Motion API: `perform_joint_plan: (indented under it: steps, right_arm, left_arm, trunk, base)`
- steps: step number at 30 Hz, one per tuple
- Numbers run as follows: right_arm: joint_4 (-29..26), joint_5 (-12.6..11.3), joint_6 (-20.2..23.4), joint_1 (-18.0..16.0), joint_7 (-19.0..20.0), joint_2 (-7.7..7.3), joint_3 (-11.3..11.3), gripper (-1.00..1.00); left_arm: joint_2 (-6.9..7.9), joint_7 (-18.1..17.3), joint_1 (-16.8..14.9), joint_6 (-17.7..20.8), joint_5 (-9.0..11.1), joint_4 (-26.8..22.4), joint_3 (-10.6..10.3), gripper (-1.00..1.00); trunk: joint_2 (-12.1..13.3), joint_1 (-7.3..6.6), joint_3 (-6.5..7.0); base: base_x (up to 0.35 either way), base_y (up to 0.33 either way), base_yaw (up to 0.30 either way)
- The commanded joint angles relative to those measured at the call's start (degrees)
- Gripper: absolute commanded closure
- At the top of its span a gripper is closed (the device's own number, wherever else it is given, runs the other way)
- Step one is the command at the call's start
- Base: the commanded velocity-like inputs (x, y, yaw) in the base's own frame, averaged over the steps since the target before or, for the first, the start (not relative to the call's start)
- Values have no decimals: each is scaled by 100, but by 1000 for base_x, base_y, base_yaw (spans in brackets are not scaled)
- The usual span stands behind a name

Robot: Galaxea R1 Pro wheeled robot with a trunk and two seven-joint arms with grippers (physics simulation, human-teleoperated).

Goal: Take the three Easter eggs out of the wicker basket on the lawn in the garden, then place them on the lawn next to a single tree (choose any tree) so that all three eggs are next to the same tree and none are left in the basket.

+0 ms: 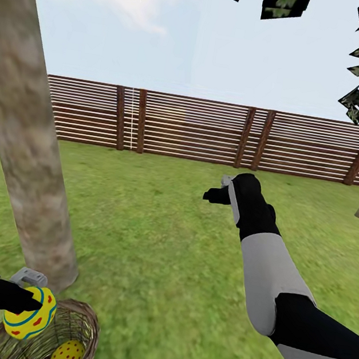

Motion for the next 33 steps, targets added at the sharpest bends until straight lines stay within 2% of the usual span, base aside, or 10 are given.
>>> perform_joint_plan:
  steps: [1,7,8,10,13,15,20,23,28,33]
  right_arm:
    - [-4,65,18,-4,59,7,-26,-100]
    - [33,63,18,-4,53,7,-35,-100]
    - [44,63,18,-4,53,7,-34,-100]
    - [73,62,18,-4,53,7,-57,-100]
    - [400,67,18,-4,52,2,-540,-100]
    - [482,70,18,-4,51,-1,-686,-100]
    - [648,61,-10,-4,50,3,-772,-100]
    - [707,56,-18,-4,50,-1,-802,-100]
    - [737,54,-22,-3,50,-2,-916,-100]
    - [1110,45,-122,4,50,-2,-937,-100]
  left_arm:
    - [5,29,-5,35,54,-10,-6,100]
    - [10,-6,-8,35,57,-25,-4,100]
    - [55,-95,-8,35,57,-26,-4,100]
    - [186,-320,-6,35,57,-65,-4,100]
    - [507,-759,-10,35,57,-81,-4,100]
    - [616,-833,-12,35,52,-74,-4,100]
    - [943,-917,-8,35,49,-41,-10,100]
    - [1028,-1037,-7,35,49,-60,-9,100]
    - [1287,-1577,-13,35,49,-131,-4,100]
    - [1667,-1881,-13,35,53,-181,4,100]
  trunk:
    - [38,-23,12]
    - [279,-155,120]
    - [319,-177,138]
    - [399,-221,174]
    - [520,-287,227]
    - [600,-331,263]
    - [800,-440,353]
    - [921,-506,407]
    - [1121,-616,497]
    - [1322,-726,586]
  base:
    - [0,0,0]
    - [0,0,0]
    - [0,0,0]
    - [0,0,0]
    - [0,0,0]
    - [0,0,0]
    - [0,0,0]
    - [0,0,0]
    - [0,0,0]
    - [0,0,0]
